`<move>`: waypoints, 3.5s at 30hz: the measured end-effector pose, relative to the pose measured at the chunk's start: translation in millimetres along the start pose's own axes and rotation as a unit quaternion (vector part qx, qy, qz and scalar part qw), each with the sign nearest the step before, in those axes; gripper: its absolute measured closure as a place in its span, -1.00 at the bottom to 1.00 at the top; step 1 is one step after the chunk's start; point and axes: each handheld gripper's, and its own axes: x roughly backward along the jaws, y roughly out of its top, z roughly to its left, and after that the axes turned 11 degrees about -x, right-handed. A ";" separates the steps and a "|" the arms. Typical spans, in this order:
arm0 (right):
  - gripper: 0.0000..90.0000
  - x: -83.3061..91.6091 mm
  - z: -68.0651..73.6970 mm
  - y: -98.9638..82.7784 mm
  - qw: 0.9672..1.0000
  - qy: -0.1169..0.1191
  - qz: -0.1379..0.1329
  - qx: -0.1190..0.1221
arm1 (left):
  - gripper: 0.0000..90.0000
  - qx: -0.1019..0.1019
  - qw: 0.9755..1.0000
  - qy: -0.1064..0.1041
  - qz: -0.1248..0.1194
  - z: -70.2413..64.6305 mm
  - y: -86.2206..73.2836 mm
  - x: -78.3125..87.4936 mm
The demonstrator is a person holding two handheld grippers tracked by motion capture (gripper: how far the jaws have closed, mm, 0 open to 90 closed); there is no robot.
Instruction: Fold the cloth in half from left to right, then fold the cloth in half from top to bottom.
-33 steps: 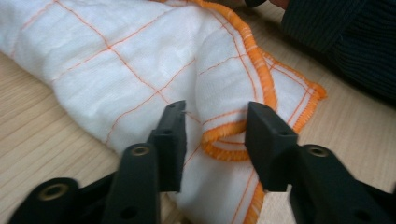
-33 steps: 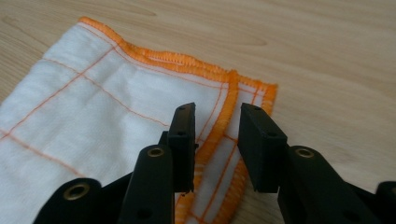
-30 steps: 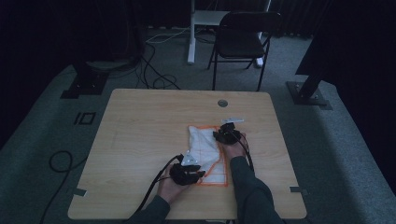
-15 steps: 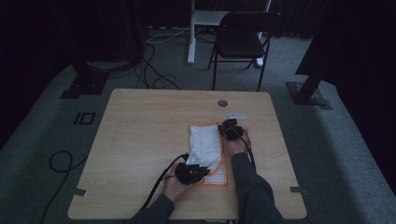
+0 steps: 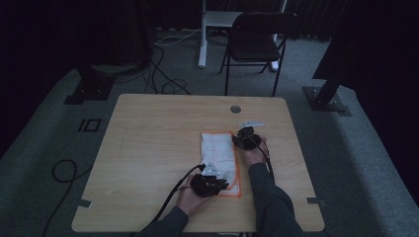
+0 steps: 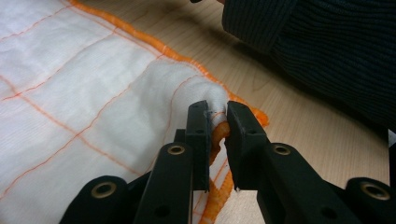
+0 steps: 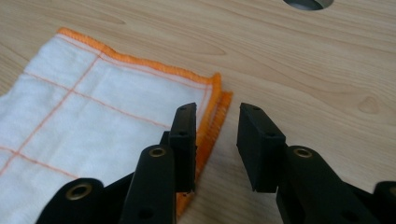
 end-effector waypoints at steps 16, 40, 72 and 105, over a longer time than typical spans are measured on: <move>0.47 13.4 -11.8 -11.2 1.000 0.003 0.001 0.003 | 0.65 -0.008 1.000 -0.007 -0.016 -4.0 8.2 -0.8; 0.45 15.8 -7.6 -11.2 1.000 0.013 -0.006 0.011 | 0.55 -0.018 1.000 0.014 0.002 0.4 6.1 -4.7; 0.38 18.9 -9.3 -22.3 1.000 0.018 -0.002 0.013 | 0.40 0.042 0.992 0.115 -0.025 59.5 1.5 34.5; 0.37 16.1 -6.4 -28.9 1.000 0.028 0.001 0.001 | 0.35 0.104 0.980 0.170 -0.019 118.3 -3.4 25.6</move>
